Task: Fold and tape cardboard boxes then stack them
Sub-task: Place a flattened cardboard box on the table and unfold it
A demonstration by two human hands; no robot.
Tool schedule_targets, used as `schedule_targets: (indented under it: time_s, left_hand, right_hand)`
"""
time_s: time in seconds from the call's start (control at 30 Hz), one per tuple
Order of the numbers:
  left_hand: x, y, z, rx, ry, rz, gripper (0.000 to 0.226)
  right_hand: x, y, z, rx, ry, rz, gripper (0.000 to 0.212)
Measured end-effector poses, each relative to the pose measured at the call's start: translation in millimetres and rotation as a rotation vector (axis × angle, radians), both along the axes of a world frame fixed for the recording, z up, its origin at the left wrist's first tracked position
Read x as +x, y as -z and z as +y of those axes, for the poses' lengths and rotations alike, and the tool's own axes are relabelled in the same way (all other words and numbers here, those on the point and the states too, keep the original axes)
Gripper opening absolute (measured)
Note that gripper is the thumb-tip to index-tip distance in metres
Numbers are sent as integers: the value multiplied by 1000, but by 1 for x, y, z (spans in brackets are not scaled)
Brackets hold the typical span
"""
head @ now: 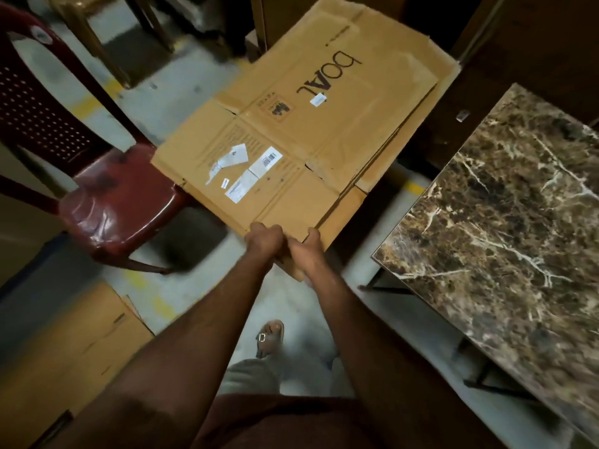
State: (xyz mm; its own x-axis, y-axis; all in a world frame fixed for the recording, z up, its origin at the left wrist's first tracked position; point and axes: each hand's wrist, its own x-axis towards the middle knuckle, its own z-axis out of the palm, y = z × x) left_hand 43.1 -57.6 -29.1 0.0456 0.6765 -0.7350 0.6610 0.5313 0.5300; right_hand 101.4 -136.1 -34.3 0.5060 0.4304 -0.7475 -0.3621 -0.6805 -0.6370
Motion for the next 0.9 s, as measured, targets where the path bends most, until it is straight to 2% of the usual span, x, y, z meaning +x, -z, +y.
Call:
schedule_targets:
  time_s: [0.2, 0.23, 0.3, 0.33, 0.37, 0.43, 0.47, 0.57, 0.63, 0.7, 0.77, 0.9]
  left_hand:
    - [-1, -10, 35, -117, -333, -127, 74]
    - [-6, -10, 37, -129, -378, -167, 65]
    - [-12, -13, 38, -187, -419, -289, 34]
    - [-16, -16, 38, -224, -403, -324, 22]
    - [-21, -18, 38, -245, -365, -340, 17]
    - [-32, -27, 46, -264, -292, -360, 23]
    - [-37, -32, 53, -264, -281, -368, 24]
    - [-47, -47, 77, -261, -308, -466, 25]
    - [-49, -60, 86, -242, -362, -582, 37]
    - [-47, -74, 90, -249, -475, -767, 39]
    - [-40, -95, 91, -260, -573, -909, 30]
    - [-16, -127, 79, -329, -586, -1003, 25]
  right_hand:
    - [-10, -12, 23, 70, 370, 54, 80]
    - [-11, -12, 28, 78, 399, 97, 85]
    - [-8, 6, 32, 105, 447, 152, 98]
    - [-6, 14, 33, 117, 472, 157, 98]
    - [-6, 7, 35, 137, 488, 151, 89]
    - [-12, -36, 39, 188, 467, 89, 66]
    - [-13, -52, 42, 201, 432, 37, 61]
    - [-3, -89, 51, 287, 381, -131, 41]
    - [5, -120, 49, 320, 359, -232, 27]
    - [15, -147, 39, 339, 316, -296, 20]
    - [25, -174, 27, 372, 275, -354, 20]
    - [39, -222, 6, 407, 226, -512, 16]
